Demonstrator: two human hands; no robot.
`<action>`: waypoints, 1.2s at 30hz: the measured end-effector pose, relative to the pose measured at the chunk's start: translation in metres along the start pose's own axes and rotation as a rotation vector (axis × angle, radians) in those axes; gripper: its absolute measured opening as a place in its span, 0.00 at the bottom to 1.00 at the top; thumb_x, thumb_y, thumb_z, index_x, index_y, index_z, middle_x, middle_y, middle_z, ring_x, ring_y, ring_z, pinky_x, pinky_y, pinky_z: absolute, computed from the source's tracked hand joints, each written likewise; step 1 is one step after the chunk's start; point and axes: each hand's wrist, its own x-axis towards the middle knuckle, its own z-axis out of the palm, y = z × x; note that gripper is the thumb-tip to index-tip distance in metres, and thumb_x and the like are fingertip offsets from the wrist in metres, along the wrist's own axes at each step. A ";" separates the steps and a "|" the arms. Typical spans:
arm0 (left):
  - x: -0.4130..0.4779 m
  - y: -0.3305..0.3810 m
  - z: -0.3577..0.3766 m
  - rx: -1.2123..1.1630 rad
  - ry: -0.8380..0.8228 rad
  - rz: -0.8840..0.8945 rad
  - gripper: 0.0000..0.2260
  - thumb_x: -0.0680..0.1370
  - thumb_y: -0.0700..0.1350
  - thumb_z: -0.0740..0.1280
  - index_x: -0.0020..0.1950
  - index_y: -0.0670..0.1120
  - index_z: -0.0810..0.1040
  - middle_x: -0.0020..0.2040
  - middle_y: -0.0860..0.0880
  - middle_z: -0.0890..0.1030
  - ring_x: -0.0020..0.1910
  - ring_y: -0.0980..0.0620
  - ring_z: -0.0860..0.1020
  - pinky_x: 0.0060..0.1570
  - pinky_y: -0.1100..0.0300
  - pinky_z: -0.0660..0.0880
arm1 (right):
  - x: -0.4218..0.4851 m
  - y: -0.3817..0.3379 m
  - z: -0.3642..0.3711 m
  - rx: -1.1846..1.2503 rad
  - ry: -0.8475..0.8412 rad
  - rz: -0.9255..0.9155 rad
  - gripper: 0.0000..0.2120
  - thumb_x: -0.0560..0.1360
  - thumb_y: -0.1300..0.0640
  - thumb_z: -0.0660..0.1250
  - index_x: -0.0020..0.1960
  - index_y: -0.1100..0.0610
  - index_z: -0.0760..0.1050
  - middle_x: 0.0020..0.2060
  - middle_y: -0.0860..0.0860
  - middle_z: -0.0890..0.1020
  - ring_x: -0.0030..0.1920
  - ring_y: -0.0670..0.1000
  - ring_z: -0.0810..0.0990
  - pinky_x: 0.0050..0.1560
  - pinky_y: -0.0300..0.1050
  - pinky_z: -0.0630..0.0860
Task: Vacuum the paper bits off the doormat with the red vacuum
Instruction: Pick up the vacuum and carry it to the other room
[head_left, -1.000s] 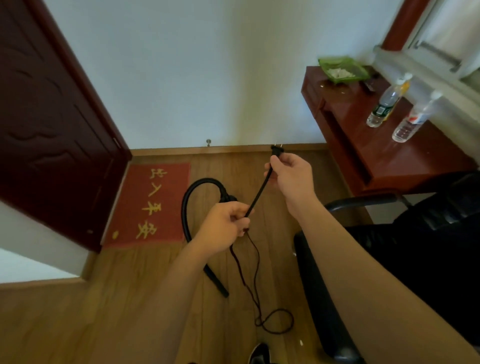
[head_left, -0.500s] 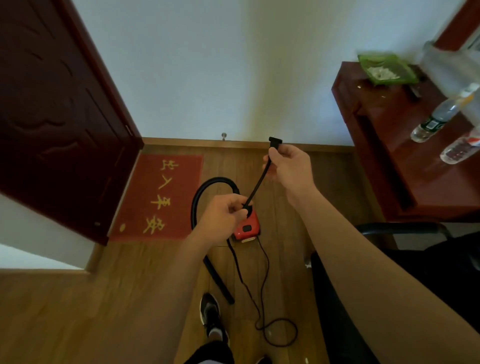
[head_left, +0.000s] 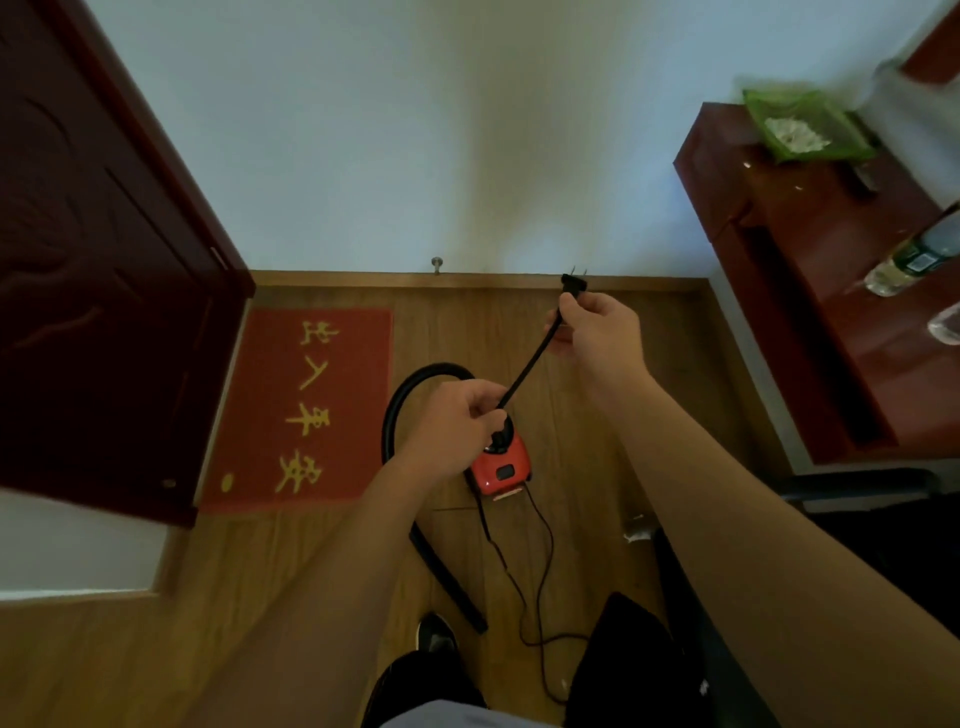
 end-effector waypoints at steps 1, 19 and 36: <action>0.004 -0.002 -0.001 -0.003 -0.003 -0.011 0.11 0.80 0.35 0.68 0.61 0.44 0.83 0.48 0.54 0.83 0.42 0.64 0.79 0.40 0.73 0.73 | 0.006 0.001 0.003 -0.008 -0.004 0.006 0.05 0.82 0.58 0.65 0.54 0.58 0.78 0.41 0.52 0.83 0.43 0.50 0.84 0.52 0.52 0.83; 0.103 -0.038 0.058 -0.206 0.125 -0.251 0.10 0.80 0.35 0.69 0.54 0.49 0.82 0.45 0.43 0.84 0.40 0.53 0.82 0.45 0.60 0.80 | 0.154 0.051 0.031 -0.199 -0.268 0.042 0.10 0.82 0.56 0.65 0.60 0.57 0.79 0.48 0.52 0.84 0.48 0.50 0.84 0.46 0.43 0.83; 0.177 -0.148 0.181 -0.468 0.236 -0.509 0.11 0.81 0.33 0.66 0.47 0.48 0.82 0.37 0.52 0.81 0.37 0.54 0.82 0.45 0.49 0.81 | 0.274 0.202 0.024 -0.337 -0.526 0.245 0.05 0.82 0.57 0.65 0.53 0.52 0.80 0.50 0.55 0.85 0.51 0.55 0.84 0.42 0.41 0.80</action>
